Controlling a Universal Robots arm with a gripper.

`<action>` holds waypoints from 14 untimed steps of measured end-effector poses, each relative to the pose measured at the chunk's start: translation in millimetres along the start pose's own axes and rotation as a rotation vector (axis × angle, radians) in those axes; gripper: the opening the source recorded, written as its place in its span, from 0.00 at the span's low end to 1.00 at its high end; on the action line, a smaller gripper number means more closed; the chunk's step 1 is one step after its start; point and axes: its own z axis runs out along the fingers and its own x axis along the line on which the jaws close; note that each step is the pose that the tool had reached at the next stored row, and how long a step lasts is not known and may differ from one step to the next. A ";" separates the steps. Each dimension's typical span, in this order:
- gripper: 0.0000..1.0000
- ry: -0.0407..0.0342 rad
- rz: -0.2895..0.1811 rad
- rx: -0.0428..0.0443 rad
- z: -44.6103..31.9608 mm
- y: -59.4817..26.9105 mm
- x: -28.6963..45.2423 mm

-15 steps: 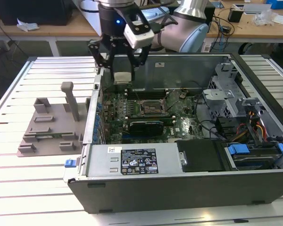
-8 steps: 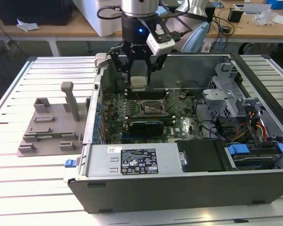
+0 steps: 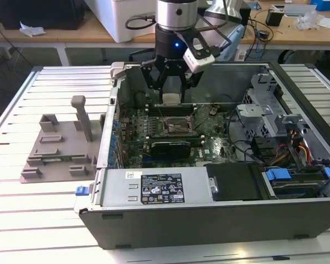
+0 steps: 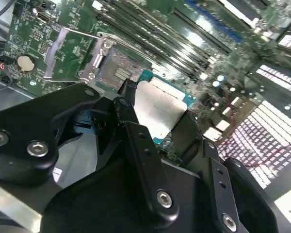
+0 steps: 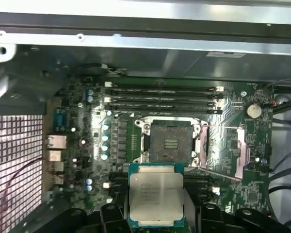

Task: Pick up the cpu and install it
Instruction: 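Pick up the cpu and move it towards the insertion slot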

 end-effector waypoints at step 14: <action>0.54 0.0012 0.000 0.0002 26.3 9.5 -20.5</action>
